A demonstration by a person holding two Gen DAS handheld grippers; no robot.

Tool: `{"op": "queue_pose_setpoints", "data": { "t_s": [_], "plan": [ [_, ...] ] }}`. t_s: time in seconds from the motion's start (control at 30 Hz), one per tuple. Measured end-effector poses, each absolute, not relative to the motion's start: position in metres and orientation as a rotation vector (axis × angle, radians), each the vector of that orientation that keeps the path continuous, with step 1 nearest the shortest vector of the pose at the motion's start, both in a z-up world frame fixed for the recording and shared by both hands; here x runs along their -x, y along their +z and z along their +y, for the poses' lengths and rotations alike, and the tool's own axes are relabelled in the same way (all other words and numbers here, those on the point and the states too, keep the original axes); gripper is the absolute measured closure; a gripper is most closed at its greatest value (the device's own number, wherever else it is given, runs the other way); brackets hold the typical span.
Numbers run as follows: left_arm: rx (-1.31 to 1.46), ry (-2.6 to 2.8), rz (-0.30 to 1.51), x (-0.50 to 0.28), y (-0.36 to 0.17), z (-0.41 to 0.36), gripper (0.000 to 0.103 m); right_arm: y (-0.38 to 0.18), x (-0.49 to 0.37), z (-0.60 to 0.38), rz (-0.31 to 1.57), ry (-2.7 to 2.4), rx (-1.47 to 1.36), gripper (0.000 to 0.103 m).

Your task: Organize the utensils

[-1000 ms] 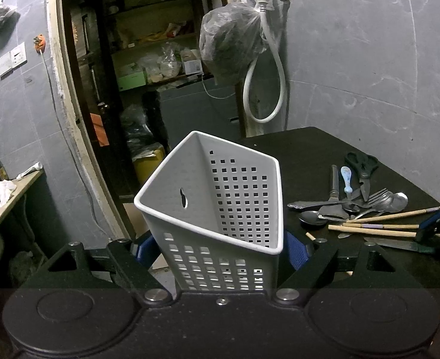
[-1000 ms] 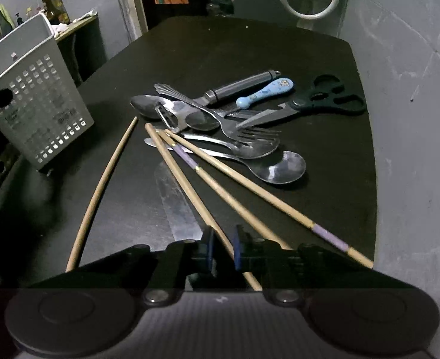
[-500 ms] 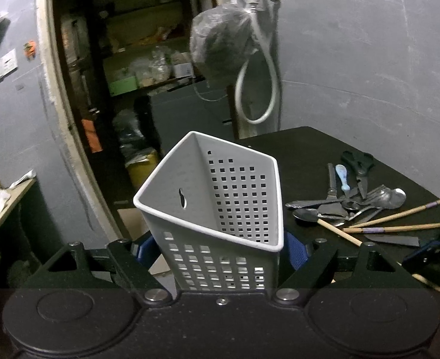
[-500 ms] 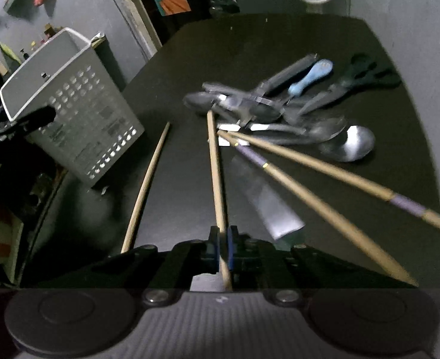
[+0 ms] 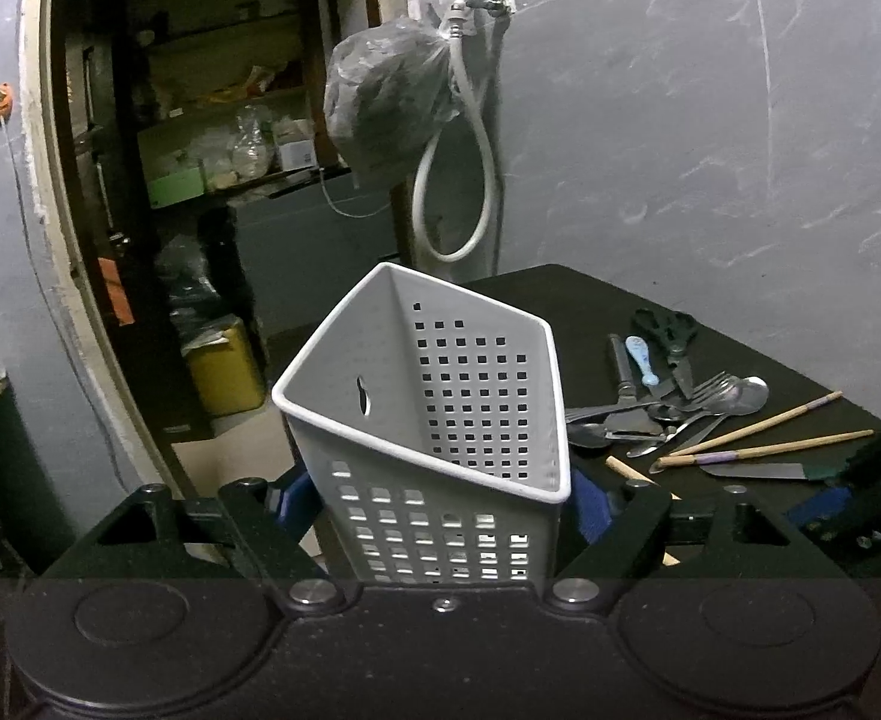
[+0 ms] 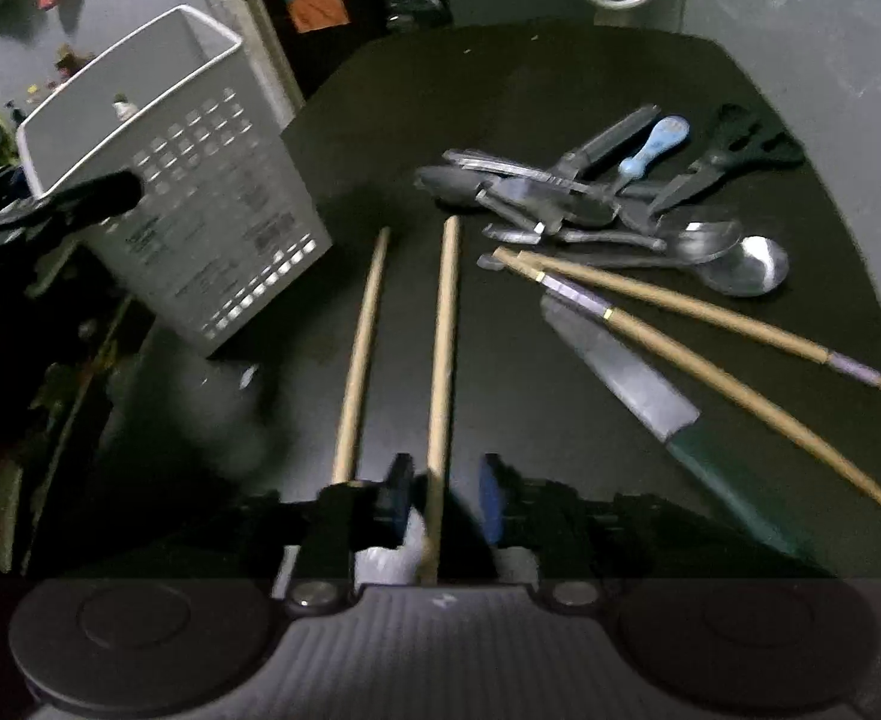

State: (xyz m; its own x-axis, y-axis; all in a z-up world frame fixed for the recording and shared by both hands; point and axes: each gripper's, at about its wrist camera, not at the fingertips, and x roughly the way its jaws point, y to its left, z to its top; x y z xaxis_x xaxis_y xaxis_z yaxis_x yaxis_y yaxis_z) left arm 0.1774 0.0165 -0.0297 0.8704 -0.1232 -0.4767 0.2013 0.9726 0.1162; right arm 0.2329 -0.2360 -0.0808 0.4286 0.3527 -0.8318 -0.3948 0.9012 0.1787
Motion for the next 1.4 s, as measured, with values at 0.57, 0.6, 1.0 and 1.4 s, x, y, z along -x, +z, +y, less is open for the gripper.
{"op": "queue_pose_setpoints", "data": {
  "t_s": [0.57, 0.6, 1.0, 1.4],
  "plan": [
    [-0.156, -0.217, 0.439, -0.173, -0.037, 0.026, 0.022, -0.079, -0.242, -0.194, 1.053, 0.454, 0.073, 0.096],
    [-0.156, -0.218, 0.437, -0.173, -0.037, 0.026, 0.022, -0.082, -0.241, -0.191, 1.060, 0.452, 0.089, 0.095],
    [-0.150, -0.224, 0.434, -0.173, -0.038, 0.027, 0.022, -0.074, -0.255, -0.177, 1.083, 0.512, 0.064, 0.047],
    [-0.139, -0.230, 0.442, -0.174, -0.037, 0.028, 0.023, -0.084, -0.244, -0.132, 1.072, 0.479, 0.288, 0.044]
  ]
}}
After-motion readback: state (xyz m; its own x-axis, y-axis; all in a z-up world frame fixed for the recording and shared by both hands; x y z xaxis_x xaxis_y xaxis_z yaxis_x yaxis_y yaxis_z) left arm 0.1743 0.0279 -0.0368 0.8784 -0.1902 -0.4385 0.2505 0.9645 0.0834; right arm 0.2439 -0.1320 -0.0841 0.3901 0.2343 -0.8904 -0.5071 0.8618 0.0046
